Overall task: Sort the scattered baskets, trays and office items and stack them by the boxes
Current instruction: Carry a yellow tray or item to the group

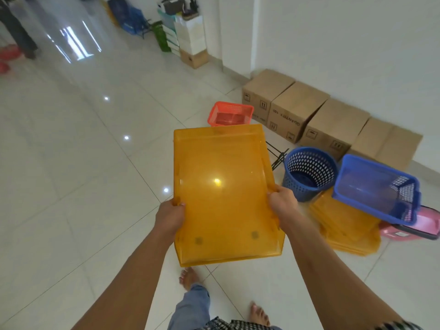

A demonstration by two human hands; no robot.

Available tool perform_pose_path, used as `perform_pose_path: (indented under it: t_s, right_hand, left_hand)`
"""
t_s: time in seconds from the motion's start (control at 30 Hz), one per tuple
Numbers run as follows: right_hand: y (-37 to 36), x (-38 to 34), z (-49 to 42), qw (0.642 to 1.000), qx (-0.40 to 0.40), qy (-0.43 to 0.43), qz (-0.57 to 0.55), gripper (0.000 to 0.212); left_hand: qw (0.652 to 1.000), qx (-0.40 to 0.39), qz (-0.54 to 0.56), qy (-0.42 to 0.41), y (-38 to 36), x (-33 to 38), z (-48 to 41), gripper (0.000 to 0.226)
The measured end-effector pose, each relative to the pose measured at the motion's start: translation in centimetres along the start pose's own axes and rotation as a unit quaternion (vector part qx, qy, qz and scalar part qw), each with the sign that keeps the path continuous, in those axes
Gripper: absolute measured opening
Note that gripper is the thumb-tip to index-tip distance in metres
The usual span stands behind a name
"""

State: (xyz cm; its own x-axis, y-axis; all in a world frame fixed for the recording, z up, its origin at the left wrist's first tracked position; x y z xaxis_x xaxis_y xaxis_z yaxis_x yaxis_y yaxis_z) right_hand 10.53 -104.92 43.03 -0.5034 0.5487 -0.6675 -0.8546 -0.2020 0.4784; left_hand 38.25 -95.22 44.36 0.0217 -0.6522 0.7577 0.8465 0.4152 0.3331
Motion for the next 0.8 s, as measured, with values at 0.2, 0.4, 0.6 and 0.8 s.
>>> perform_pose_path:
  t_s: [0.2,0.4,0.6,0.8]
  right_hand:
    - [-4.5,-5.5,-3.5,1.0,0.012,-0.002,-0.008,0.039]
    - [-10.4,-9.3,-6.2,0.997,0.042,-0.032,-0.052,0.028]
    - [-14.5,-11.9,-7.9,0.993,0.065,-0.069,-0.071,0.038]
    - [-16.0,-13.0,-11.1,0.991,0.083,-0.091,-0.06,0.044]
  left_hand:
    - [1.0,-0.017,-0.004,0.013,3.0,3.0,-6.7,0.046]
    - [0.997,-0.054,-0.051,-0.007,6.9,6.7,-14.8,0.048]
    - [0.993,-0.081,-0.079,-0.009,8.6,8.5,-21.3,0.045]
    - [0.992,-0.085,-0.093,0.021,7.0,9.1,-26.5,0.047]
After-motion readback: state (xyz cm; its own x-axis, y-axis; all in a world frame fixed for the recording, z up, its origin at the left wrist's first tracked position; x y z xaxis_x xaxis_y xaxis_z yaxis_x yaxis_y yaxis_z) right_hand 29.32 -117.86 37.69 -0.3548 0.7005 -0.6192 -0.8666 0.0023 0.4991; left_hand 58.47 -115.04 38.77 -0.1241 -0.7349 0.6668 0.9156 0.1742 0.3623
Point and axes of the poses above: each hand's wrist, its own z-axis away from the middle knuckle, its own y-axis out of the back of the hand, x = y × z, the point moved 4 cm from there along -z, towards the middle knuckle, and after that the axes turned 9 degrees about z, right-handed, at the moved point
